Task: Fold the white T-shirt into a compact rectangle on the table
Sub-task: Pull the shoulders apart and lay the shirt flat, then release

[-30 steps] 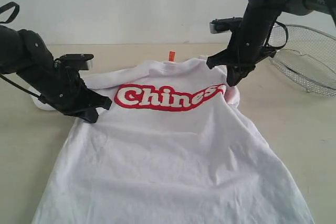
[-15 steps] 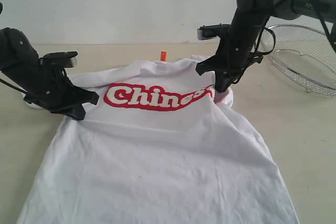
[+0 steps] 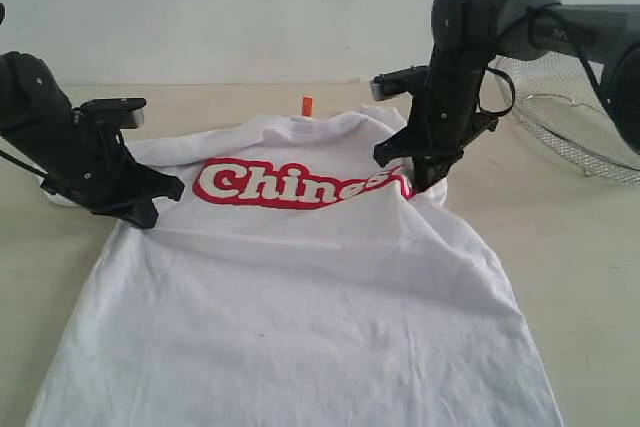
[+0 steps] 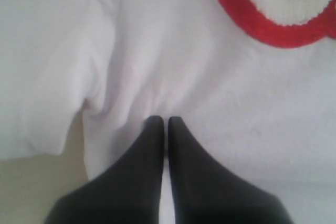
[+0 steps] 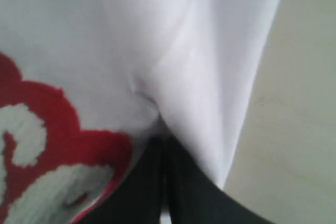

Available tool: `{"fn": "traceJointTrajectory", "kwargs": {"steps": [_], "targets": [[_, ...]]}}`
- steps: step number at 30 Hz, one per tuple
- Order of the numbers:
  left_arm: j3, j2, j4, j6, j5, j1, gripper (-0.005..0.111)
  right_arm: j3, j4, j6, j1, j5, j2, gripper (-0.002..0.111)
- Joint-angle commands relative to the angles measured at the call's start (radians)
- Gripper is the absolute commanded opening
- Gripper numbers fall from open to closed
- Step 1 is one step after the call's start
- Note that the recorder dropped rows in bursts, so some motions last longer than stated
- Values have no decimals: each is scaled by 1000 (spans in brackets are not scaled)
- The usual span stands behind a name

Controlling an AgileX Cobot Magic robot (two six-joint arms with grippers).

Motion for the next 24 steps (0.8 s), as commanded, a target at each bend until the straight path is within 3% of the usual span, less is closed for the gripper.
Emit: {"fn": "traceJointTrajectory", "kwargs": {"steps": [1, 10, 15, 19, 24], "targets": [[5, 7, 39, -18, 12, 6, 5, -2, -171, 76, -2, -42, 10, 0], [5, 7, 45, -18, 12, 6, 5, -4, -411, 207, -2, -87, -6, 0], [5, 7, 45, -18, 12, 6, 5, -4, -412, 216, -2, -107, -104, 0], [5, 7, 45, -18, 12, 6, 5, -4, -355, 102, -2, 69, -167, 0], [5, 7, 68, -18, 17, 6, 5, 2, -288, 100, -2, 69, -176, 0]]}}
